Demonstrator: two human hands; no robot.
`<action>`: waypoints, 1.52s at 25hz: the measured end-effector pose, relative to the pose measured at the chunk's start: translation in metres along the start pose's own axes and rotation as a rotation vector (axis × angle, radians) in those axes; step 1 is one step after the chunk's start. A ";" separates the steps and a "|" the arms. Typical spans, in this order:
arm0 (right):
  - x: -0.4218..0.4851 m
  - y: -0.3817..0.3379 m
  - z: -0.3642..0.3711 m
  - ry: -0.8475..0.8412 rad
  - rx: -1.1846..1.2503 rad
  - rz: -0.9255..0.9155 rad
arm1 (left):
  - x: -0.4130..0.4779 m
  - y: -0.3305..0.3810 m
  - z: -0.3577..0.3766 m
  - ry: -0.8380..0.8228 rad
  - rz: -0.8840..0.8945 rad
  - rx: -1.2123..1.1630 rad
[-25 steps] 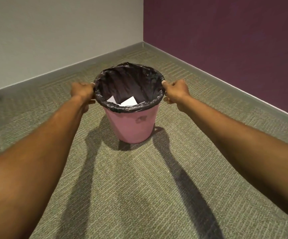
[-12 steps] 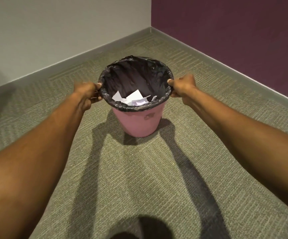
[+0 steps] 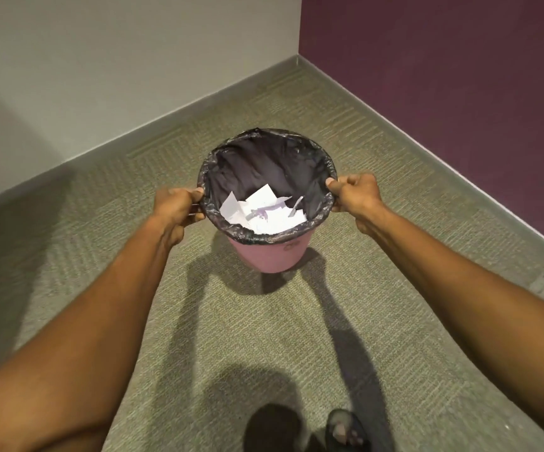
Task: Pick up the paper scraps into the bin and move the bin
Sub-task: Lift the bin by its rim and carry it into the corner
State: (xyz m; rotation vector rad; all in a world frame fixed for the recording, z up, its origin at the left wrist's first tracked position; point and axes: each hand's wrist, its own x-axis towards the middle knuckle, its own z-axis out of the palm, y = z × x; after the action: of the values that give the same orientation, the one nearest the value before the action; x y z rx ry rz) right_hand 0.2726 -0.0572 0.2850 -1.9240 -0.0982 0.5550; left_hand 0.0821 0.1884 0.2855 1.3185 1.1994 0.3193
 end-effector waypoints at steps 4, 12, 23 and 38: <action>-0.045 -0.055 -0.032 -0.020 -0.036 0.027 | -0.059 0.050 -0.023 0.014 -0.041 -0.013; -0.120 -0.195 -0.100 -0.078 0.027 -0.016 | -0.158 0.189 -0.067 -0.056 -0.055 -0.067; -0.174 -0.308 -0.166 -0.078 -0.012 -0.086 | -0.249 0.314 -0.077 -0.046 0.019 0.006; -0.146 -0.375 -0.214 -0.098 0.009 -0.069 | -0.254 0.401 -0.052 -0.155 -0.001 0.105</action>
State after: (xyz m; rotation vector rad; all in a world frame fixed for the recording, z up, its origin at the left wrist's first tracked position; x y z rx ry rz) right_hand 0.3027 -0.1289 0.7337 -1.8775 -0.2235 0.6021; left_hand 0.1045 0.1453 0.7610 1.4067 1.0984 0.1521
